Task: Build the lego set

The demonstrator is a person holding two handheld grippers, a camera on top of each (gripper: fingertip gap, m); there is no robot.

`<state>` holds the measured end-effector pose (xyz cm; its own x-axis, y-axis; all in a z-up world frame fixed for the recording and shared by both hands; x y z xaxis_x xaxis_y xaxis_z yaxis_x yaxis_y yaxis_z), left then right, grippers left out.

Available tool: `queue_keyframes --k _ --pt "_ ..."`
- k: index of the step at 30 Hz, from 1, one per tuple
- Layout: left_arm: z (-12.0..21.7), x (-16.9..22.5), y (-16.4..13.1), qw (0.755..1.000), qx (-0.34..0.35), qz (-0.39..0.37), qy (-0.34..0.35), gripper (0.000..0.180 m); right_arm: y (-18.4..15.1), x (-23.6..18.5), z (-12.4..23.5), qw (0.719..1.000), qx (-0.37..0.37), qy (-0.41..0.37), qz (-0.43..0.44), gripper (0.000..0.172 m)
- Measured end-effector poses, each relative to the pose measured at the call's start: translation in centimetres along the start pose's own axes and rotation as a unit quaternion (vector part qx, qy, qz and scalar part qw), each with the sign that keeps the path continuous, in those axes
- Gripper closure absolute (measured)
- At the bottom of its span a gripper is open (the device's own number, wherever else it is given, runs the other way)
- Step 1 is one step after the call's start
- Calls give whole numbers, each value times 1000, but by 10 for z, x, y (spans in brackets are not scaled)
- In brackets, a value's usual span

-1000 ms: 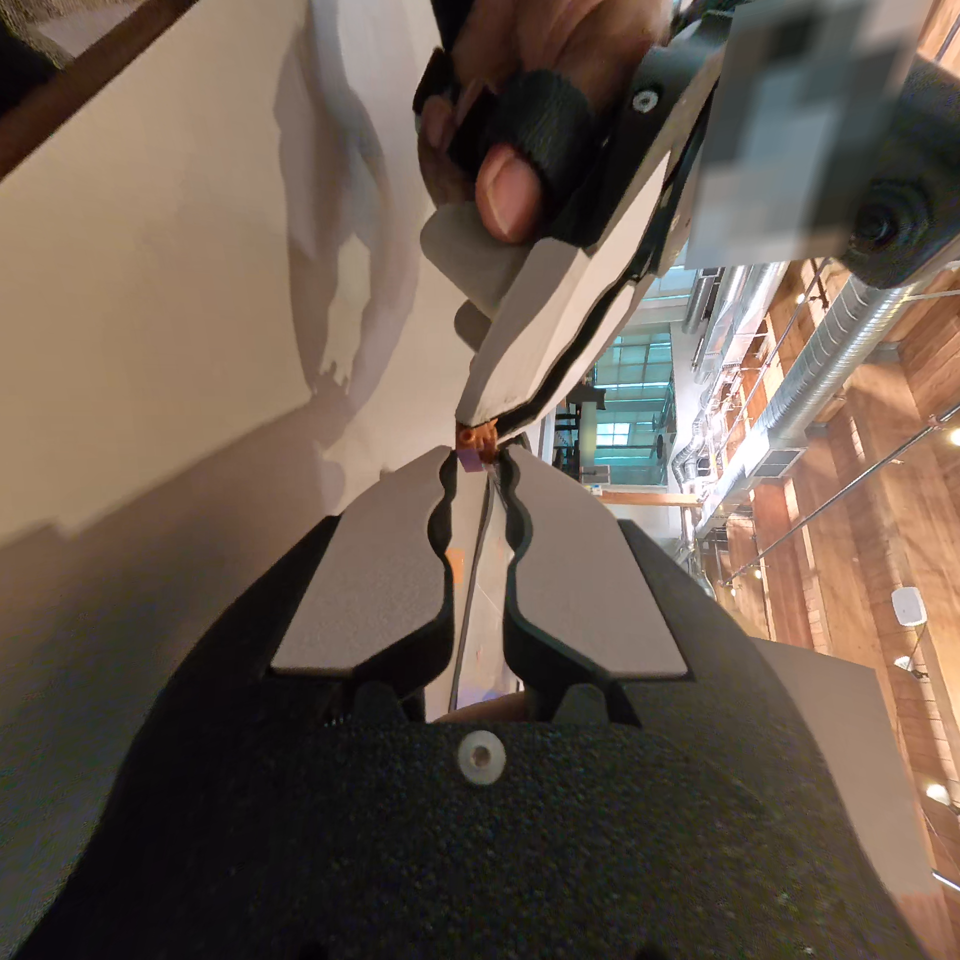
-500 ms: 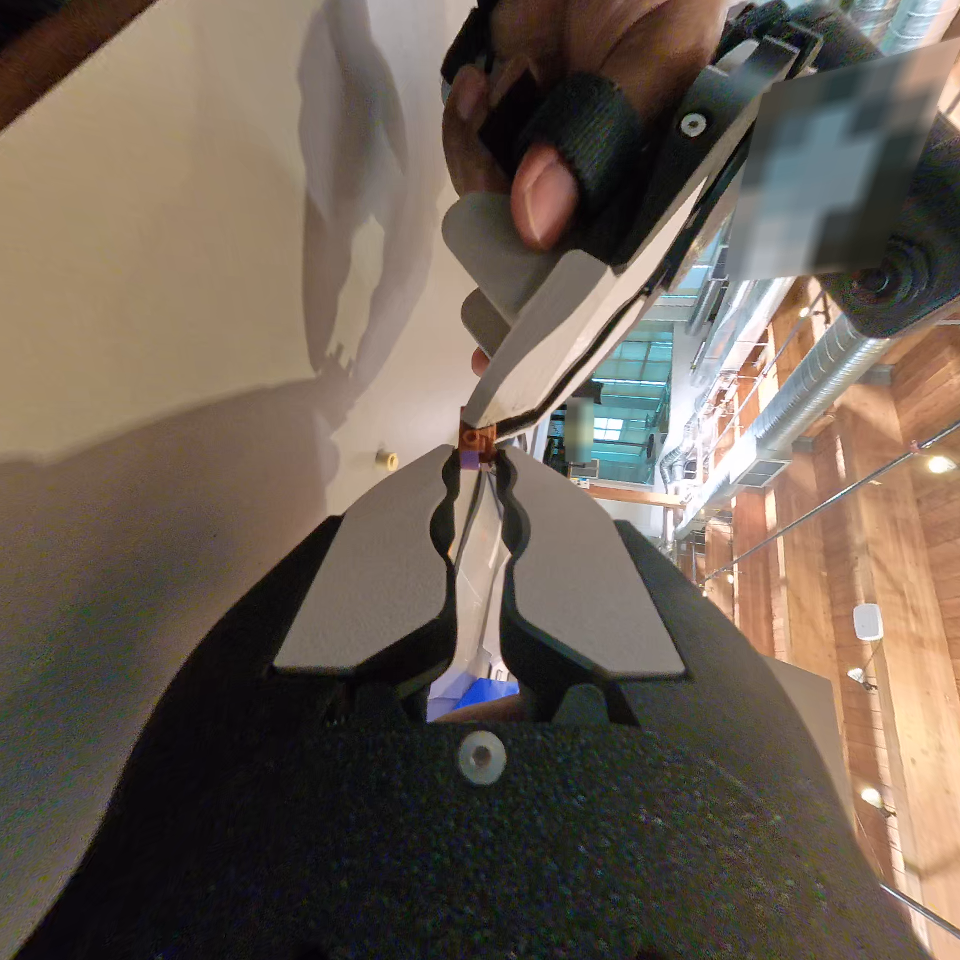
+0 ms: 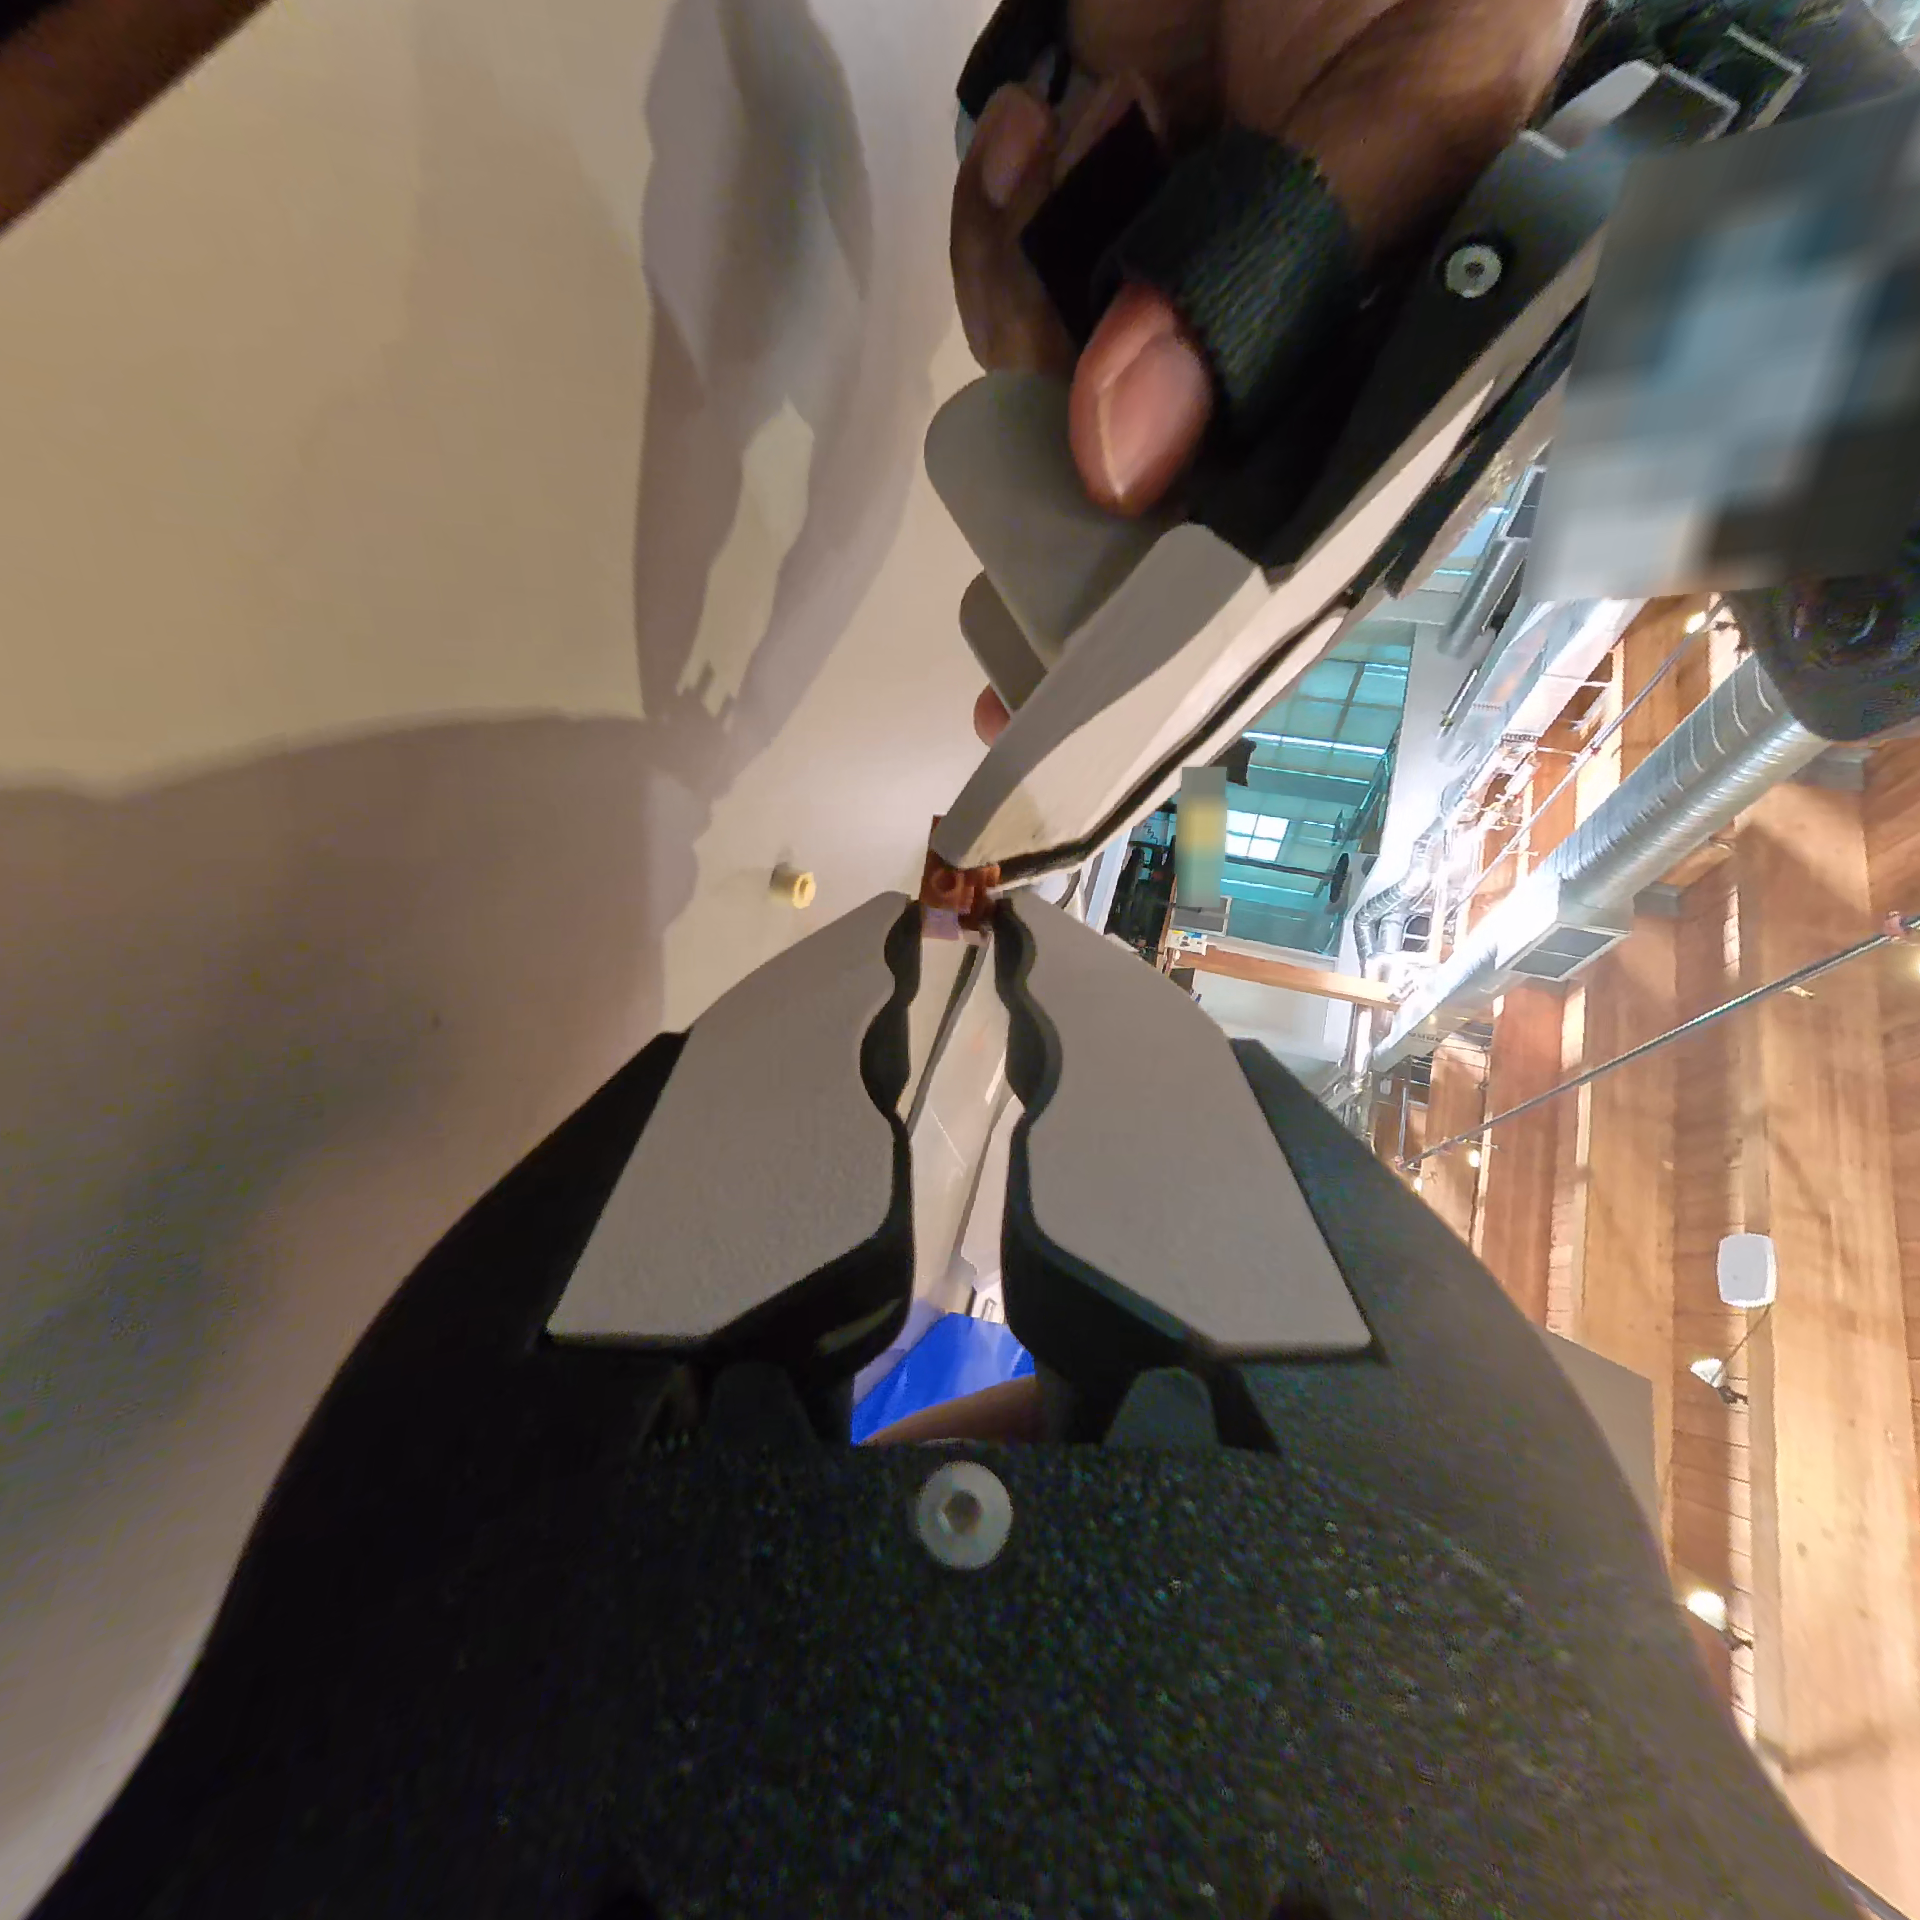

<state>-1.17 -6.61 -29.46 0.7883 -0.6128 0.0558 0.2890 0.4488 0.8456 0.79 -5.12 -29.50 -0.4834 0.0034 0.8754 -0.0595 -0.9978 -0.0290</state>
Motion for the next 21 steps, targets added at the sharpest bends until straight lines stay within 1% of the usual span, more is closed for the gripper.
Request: queue_keyframes --k 6,14,16,20,21 --pt "-1 2 0 1000 0 2 -6 163 1 -2 1 1000 -5 18 2 159" --pt "3 2 2 999 28 15 -17 163 1 2 2 1000 3 -2 -21 160" --pt "2 2 0 999 25 16 -18 163 1 0 1 1000 3 -2 -20 160" --pt "6 0 3 999 44 23 -11 163 0 7 1 998 5 -51 -29 160" --pt "7 -1 3 999 48 24 -10 163 -3 10 2 997 -3 -71 -31 154"
Point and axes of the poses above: each gripper's, where its closed fingertips meet, z back along the fingers, y out of its top, x = y × z across the jaws, the point moved 2 cm from there along z, back along the fingers, and after that the axes turned 9 degrees about y, right-handed, at the moved point
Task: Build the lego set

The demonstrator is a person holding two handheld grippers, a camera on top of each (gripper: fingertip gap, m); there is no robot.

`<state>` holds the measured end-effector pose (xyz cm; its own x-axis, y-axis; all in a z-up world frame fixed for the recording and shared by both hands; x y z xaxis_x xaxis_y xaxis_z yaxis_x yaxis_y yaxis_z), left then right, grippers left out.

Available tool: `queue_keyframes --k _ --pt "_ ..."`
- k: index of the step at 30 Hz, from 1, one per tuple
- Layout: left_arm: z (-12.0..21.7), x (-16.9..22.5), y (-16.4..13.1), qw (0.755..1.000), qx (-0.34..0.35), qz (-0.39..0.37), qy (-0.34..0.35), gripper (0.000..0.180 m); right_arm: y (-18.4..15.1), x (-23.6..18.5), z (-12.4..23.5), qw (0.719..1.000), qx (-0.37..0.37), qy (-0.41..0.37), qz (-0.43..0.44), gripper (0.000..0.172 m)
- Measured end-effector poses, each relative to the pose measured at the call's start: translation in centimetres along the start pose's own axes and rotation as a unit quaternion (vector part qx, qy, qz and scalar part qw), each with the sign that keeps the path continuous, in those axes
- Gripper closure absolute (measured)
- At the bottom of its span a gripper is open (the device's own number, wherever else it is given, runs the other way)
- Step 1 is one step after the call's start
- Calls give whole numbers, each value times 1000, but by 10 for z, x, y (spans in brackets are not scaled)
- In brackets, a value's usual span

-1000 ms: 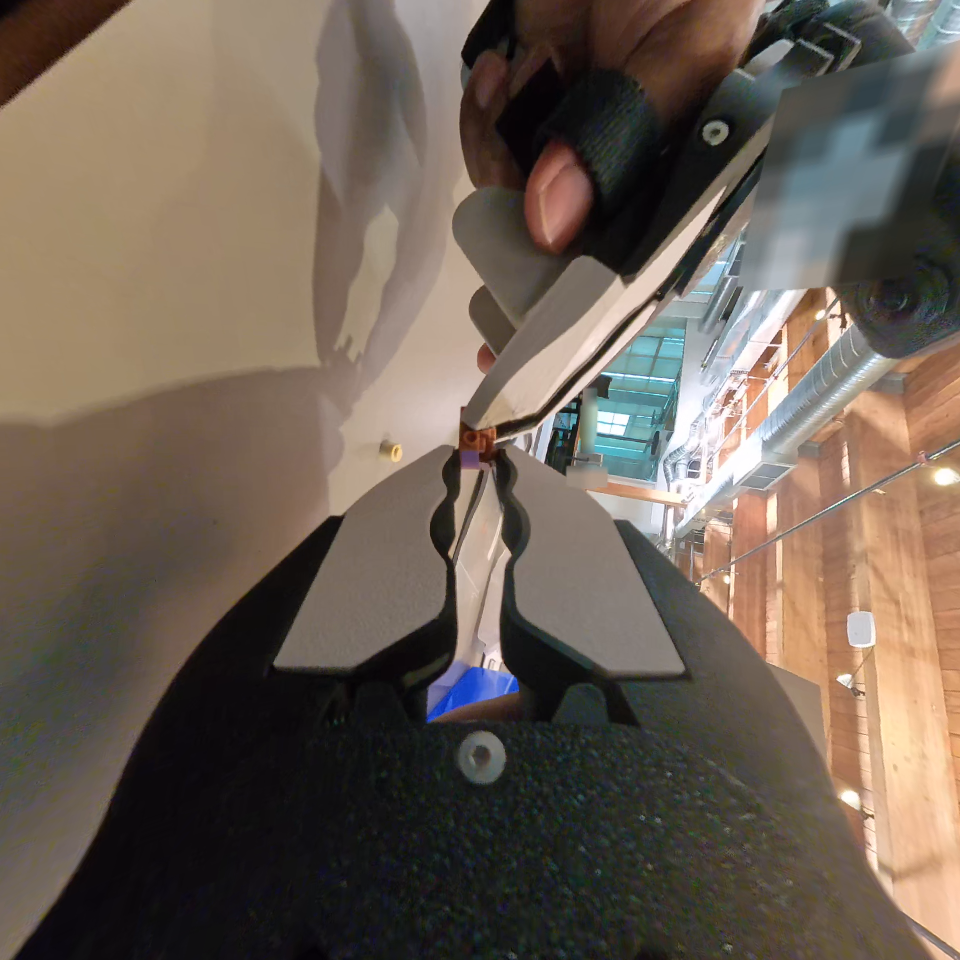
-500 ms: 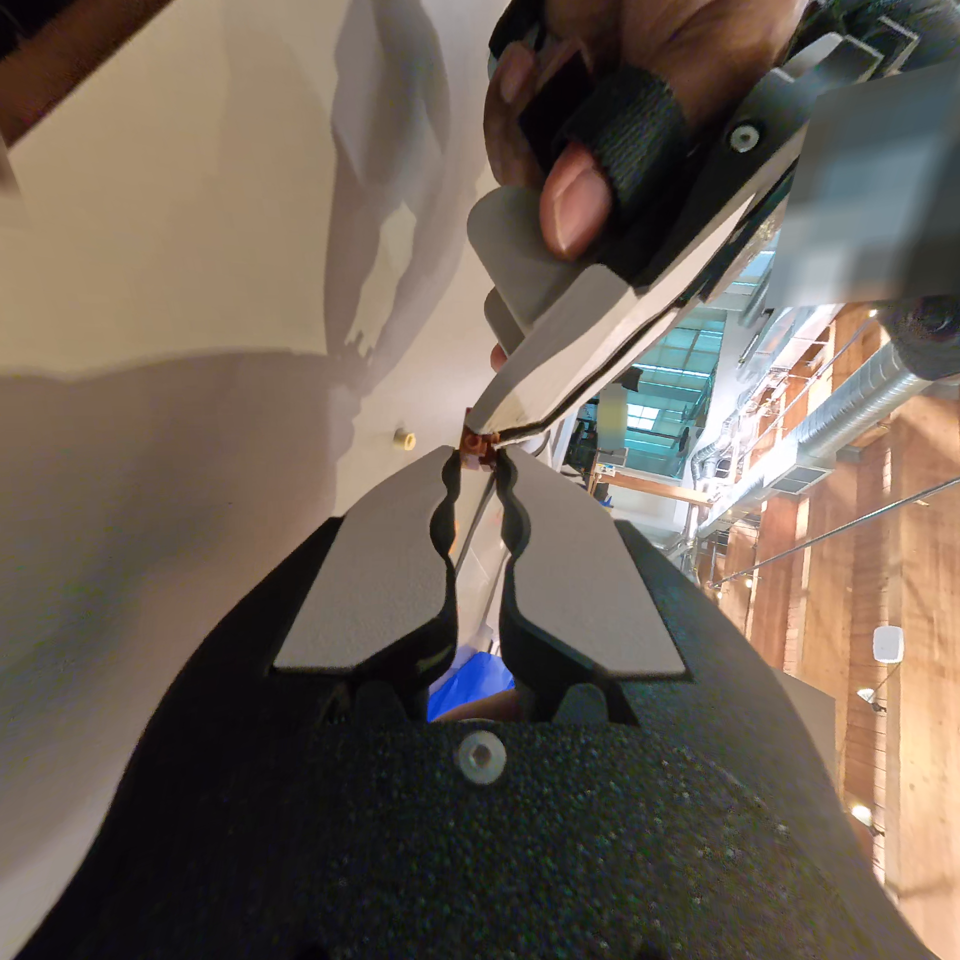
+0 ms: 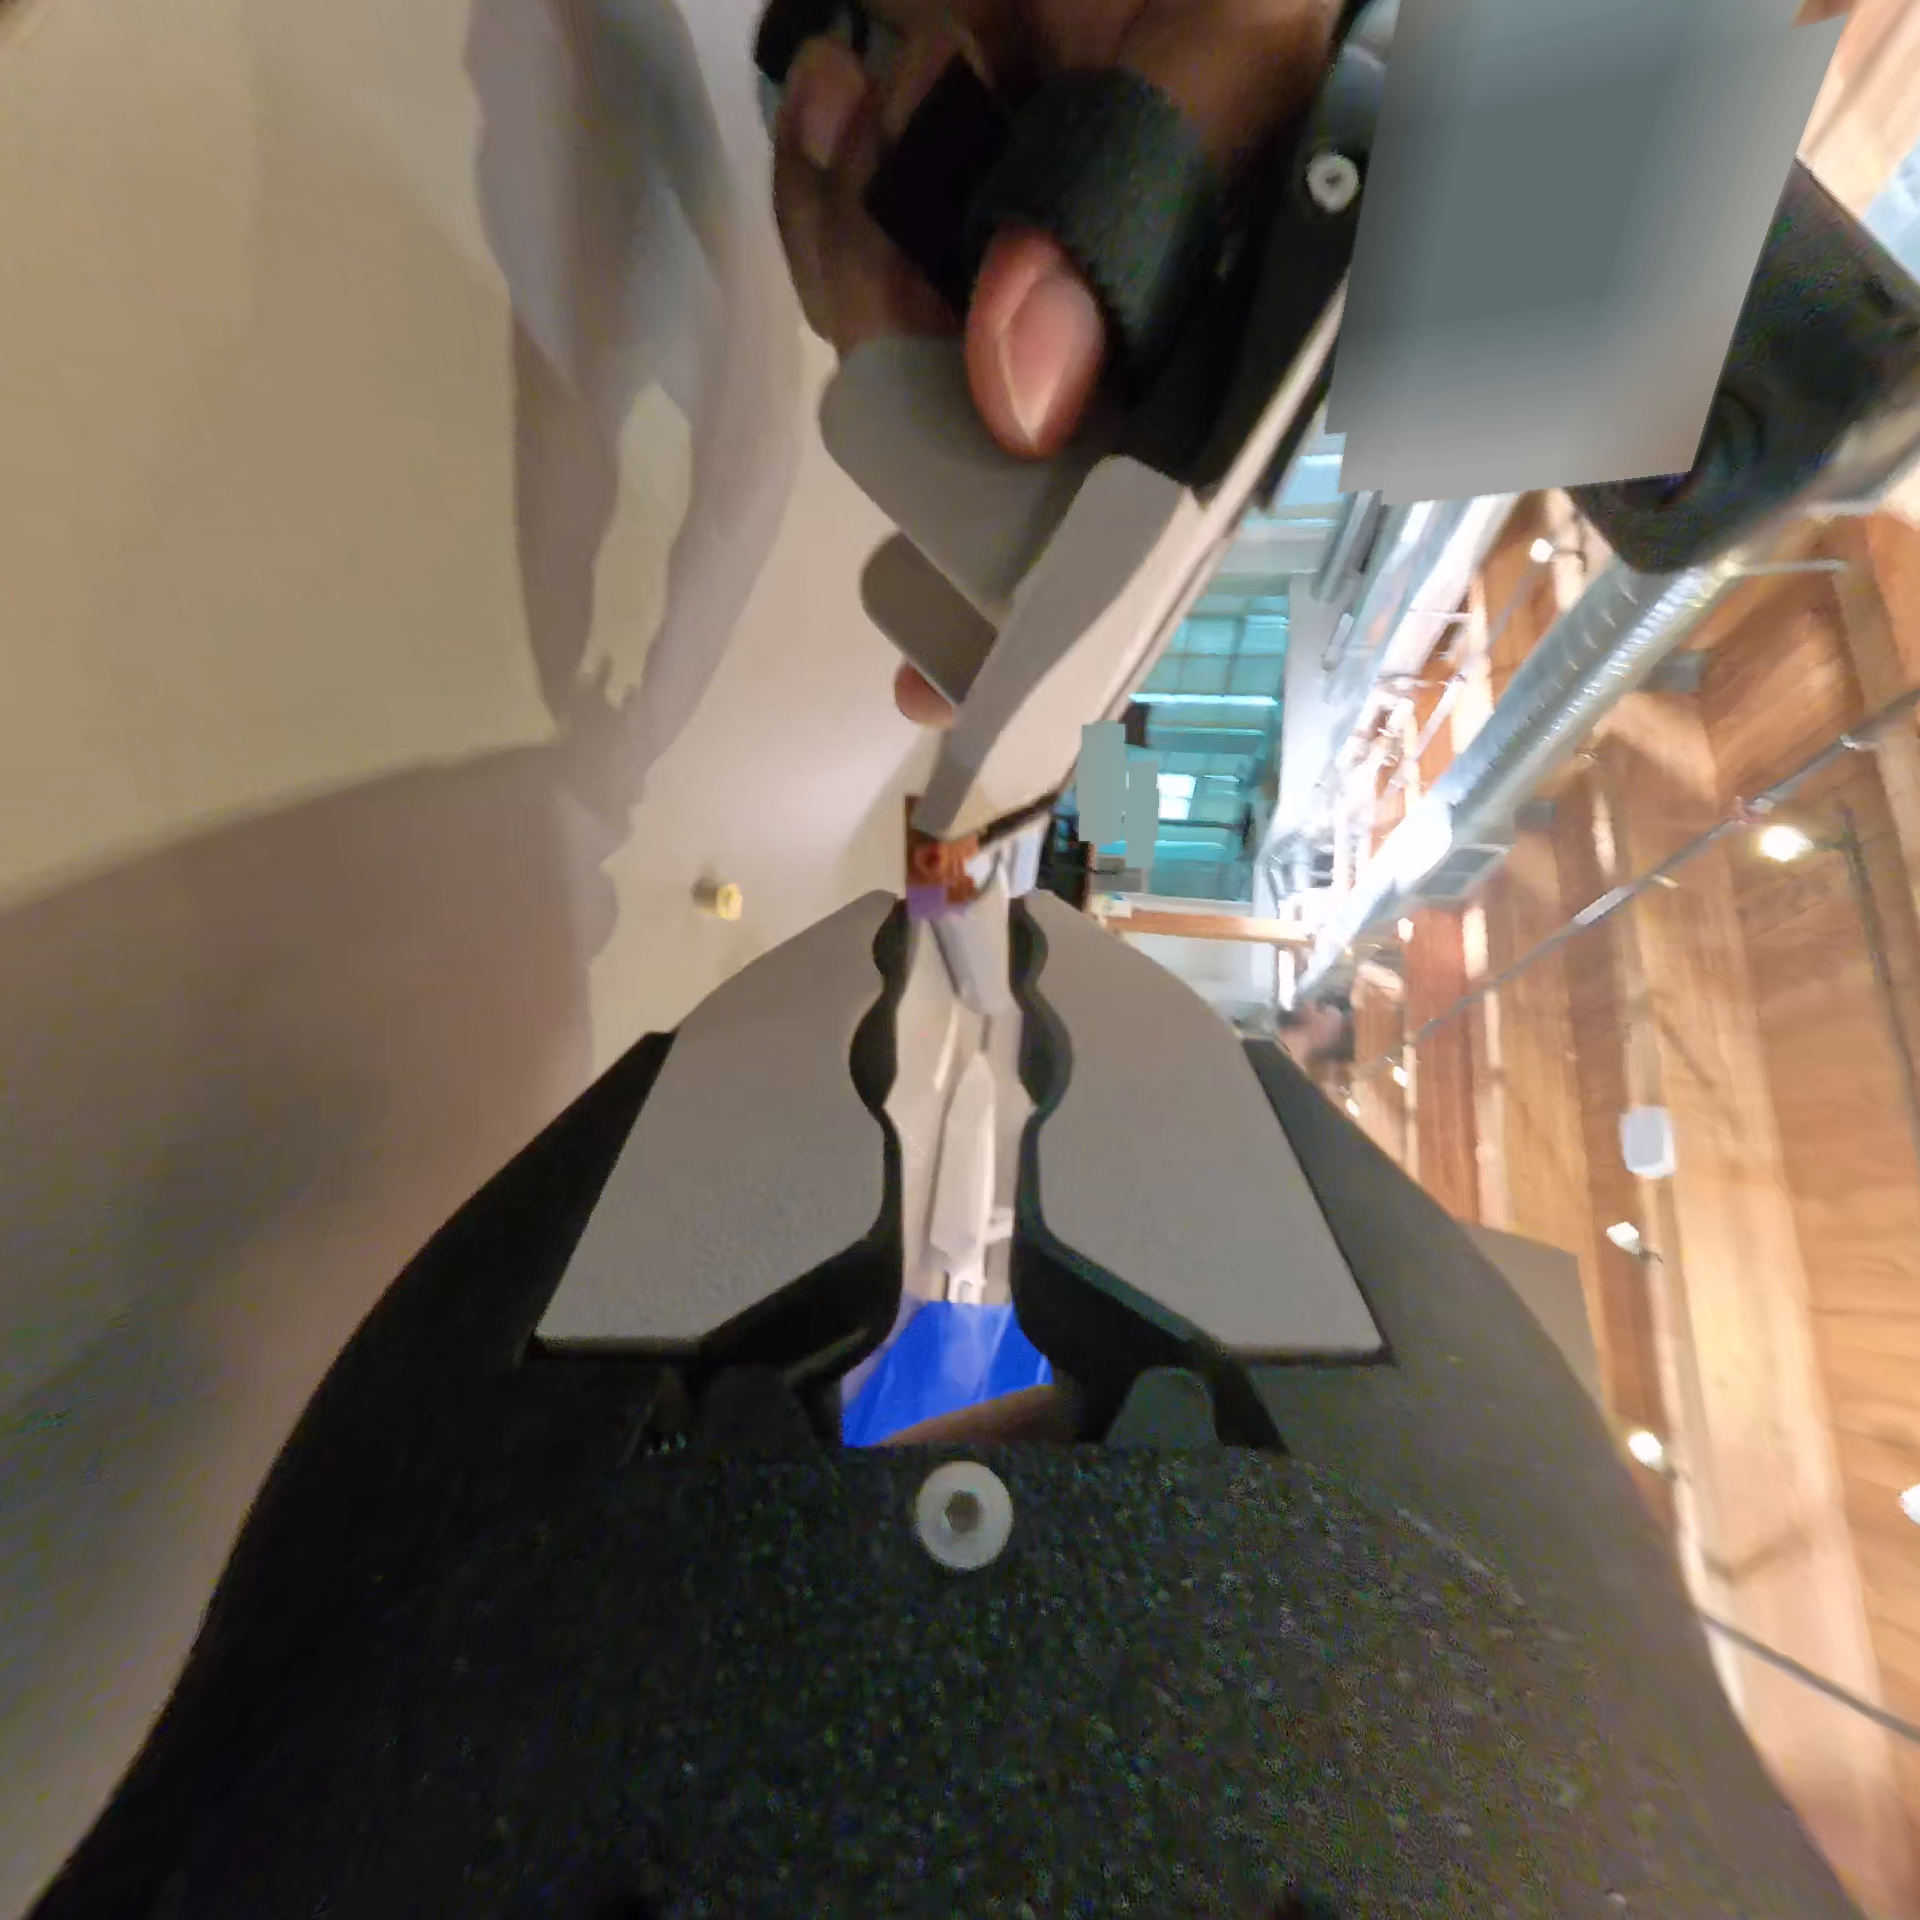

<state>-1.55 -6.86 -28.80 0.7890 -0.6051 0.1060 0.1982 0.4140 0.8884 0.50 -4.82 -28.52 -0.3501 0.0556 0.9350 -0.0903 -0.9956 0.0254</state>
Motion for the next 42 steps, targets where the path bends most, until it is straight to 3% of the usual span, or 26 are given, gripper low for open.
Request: queue_keyframes --k 6,9,11,28,30,35,42 --pt "3 -1 -1 1000 4 5 -1 163 -1 2 4 999 10 -27 -17 146" --pt "2 2 0 1000 7 4 -8 163 5 1 3 999 19 -28 -9 149" --pt "2 4 2 1000 14 9 -12 163 7 0 2 999 23 -27 -1 160" --pt "1 -1 0 999 29 10 17 163 2 -2 -2 999 5 -34 -35 159" --pt "3 -8 -5 998 16 -26 49 163 -3 -4 -1 998 2 -22 -62 149" --pt "10 -25 -28 983 -49 -142 109 163 -18 -14 2 978 15 45 -203 149" --pt "8 -32 -51 984 -112 -110 87 163 -25 -17 -4 924 37 114 -364 154"
Point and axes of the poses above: each gripper's, where its closed fingertips meet, z back along the fingers, y out of its top, x = y × z across the jaws, the point moved 2 cm from there along z, back along the fingers, and after that the axes turned 9 degrees about y, right-handed, at the moved point
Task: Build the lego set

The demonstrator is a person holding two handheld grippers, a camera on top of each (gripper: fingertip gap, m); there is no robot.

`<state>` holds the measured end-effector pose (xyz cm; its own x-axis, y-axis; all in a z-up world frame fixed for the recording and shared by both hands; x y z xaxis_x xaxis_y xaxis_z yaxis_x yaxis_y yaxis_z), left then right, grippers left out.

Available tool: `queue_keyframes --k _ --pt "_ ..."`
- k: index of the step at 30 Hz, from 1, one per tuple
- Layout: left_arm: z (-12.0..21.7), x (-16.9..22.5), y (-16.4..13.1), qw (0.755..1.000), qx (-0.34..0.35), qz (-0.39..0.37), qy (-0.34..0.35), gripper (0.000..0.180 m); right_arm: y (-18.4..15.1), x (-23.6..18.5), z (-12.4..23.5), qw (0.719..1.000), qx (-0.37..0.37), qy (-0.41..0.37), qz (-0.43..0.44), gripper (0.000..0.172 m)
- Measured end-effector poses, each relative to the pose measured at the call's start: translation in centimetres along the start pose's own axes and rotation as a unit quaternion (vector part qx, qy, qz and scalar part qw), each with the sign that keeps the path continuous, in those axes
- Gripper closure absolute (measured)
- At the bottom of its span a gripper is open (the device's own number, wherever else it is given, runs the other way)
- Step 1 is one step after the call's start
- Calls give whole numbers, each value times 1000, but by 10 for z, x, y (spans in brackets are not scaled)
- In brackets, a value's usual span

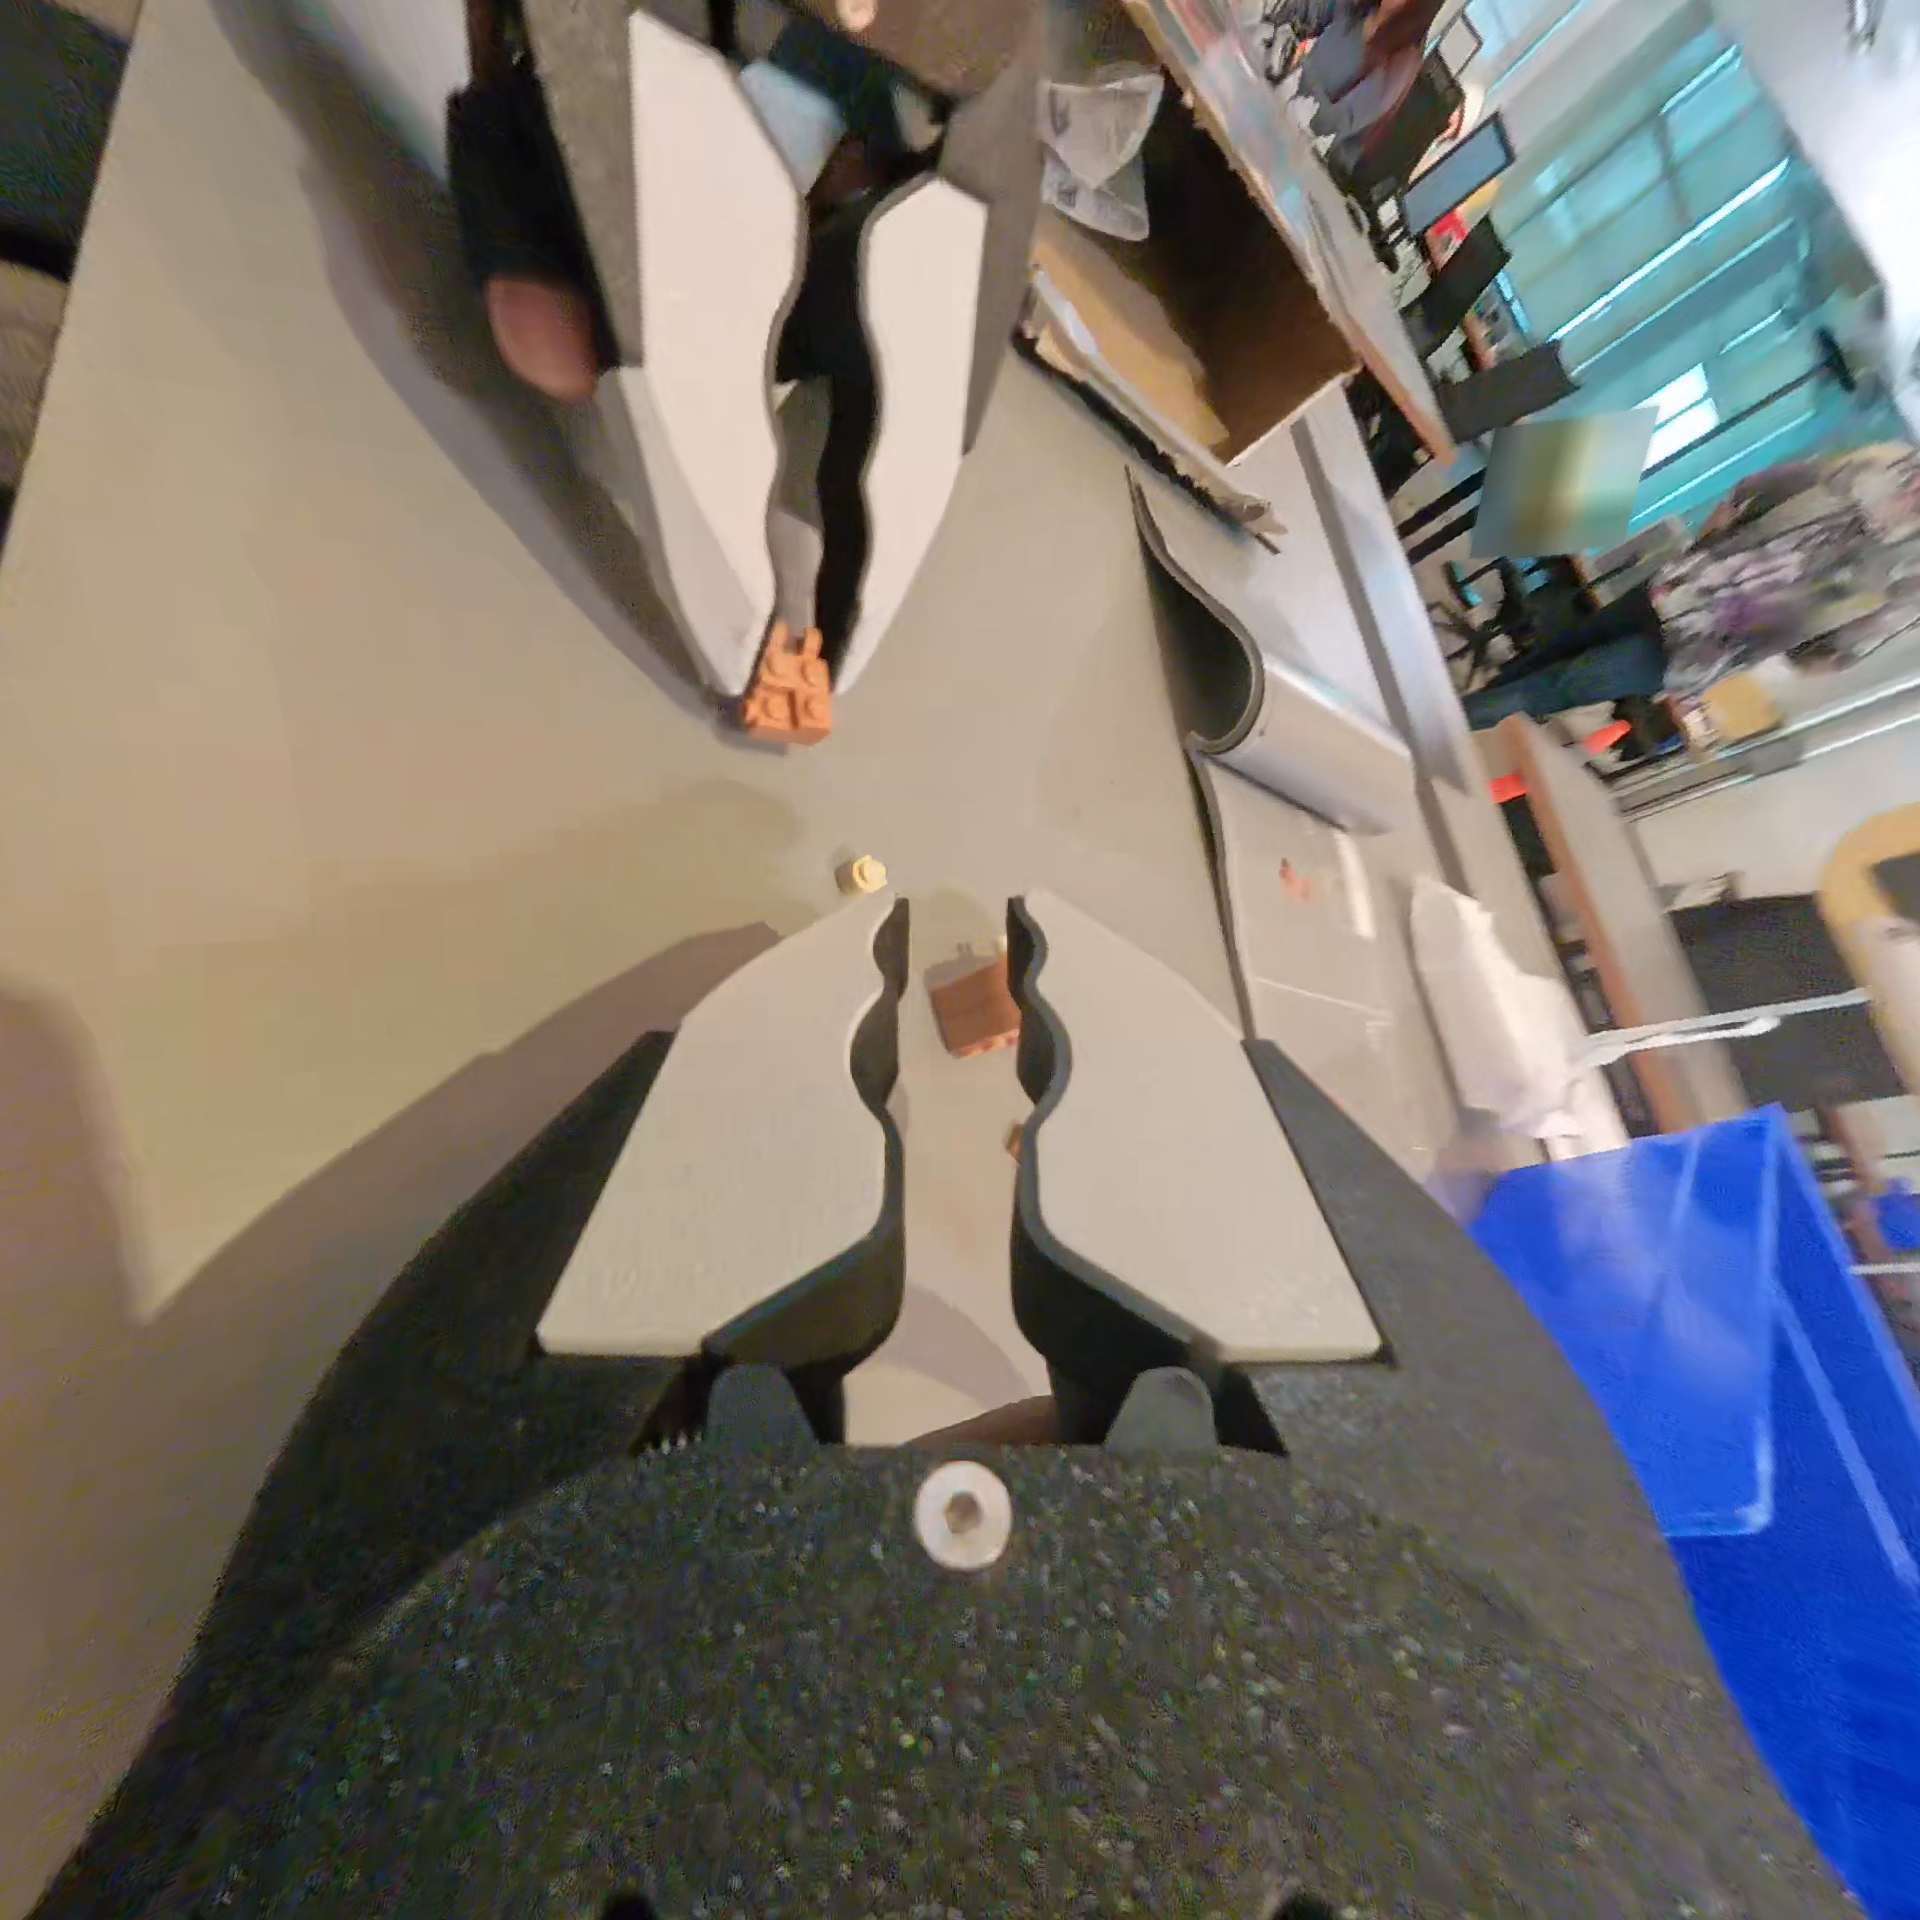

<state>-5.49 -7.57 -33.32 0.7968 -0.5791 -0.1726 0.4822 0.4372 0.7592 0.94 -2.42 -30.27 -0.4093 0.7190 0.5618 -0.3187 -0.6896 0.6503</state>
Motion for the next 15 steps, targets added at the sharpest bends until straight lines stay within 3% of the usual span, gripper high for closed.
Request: queue_keyframes --k 6,10,15 --pt "0 2 -7 999 -22 -1 -29 145 3 9 4 993 55 40 -92 155" --pt "13 -5 -1 999 7 -12 -39 137 5 19 8 985 95 52 -134 155" --pt "34 -64 39 995 95 4 23 141 22 53 18 958 199 37 -205 156"
Point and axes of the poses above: each gripper's, where its closed fingertips meet, z back along the fingers, y out of its top, x = y × z across the jaws, the point moved 2 cm from there along z, back along the fingers, and after that the axes turned 9 degrees about y, right-handed, at the moved point
